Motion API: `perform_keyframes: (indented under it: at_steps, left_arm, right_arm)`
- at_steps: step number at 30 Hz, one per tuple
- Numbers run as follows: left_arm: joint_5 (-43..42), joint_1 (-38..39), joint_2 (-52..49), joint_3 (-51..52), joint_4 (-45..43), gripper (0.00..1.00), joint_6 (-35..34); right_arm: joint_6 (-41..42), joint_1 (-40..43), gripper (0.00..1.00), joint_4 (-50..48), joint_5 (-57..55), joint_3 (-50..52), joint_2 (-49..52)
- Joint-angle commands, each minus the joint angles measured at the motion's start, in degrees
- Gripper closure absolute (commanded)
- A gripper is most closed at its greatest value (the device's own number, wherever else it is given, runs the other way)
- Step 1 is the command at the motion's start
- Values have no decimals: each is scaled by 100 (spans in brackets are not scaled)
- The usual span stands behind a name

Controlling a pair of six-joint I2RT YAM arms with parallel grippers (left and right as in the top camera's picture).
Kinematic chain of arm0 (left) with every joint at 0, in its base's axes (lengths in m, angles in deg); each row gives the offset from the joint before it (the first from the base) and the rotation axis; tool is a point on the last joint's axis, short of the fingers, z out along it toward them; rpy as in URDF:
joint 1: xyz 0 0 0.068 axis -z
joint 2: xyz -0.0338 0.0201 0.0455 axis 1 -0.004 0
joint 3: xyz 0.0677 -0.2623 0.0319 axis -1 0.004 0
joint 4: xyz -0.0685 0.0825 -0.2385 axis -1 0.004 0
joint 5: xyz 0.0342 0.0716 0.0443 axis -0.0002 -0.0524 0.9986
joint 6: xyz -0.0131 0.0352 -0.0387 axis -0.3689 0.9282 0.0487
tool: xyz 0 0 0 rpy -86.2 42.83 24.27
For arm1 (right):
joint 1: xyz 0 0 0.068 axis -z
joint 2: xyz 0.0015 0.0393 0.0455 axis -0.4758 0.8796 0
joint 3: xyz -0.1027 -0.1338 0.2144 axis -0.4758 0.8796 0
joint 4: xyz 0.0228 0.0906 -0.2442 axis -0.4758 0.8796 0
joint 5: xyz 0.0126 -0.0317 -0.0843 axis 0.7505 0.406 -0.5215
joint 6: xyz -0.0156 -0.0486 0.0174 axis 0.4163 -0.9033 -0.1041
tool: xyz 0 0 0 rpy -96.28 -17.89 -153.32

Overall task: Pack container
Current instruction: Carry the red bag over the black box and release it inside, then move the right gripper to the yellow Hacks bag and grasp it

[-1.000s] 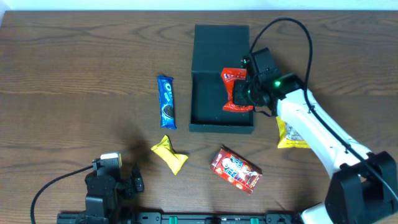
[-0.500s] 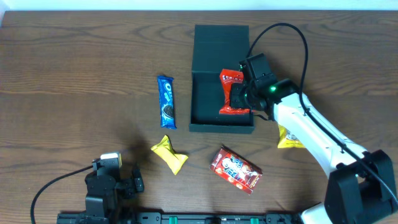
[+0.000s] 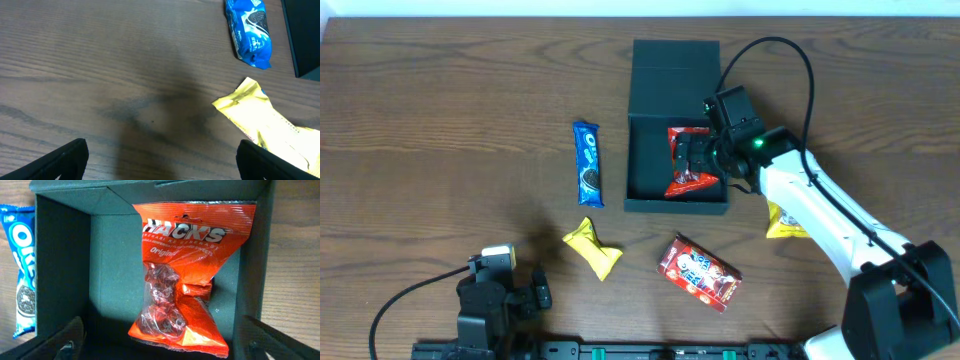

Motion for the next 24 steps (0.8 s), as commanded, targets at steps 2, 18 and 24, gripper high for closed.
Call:
perform_keyframes:
  at_steps: [2, 18, 24]
  left_arm:
    - [0, -37, 33, 205, 122, 5, 103]
    - [0, -37, 33, 205, 122, 5, 103]
    - [0, -37, 33, 205, 122, 5, 103]
  right_arm:
    - [-542, -92, 1, 83, -105, -15, -450]
    - [-356, -409, 1, 3394, -1991, -33, -3097]
    - [-103, 79, 1, 4148, -2129, 28, -3252]
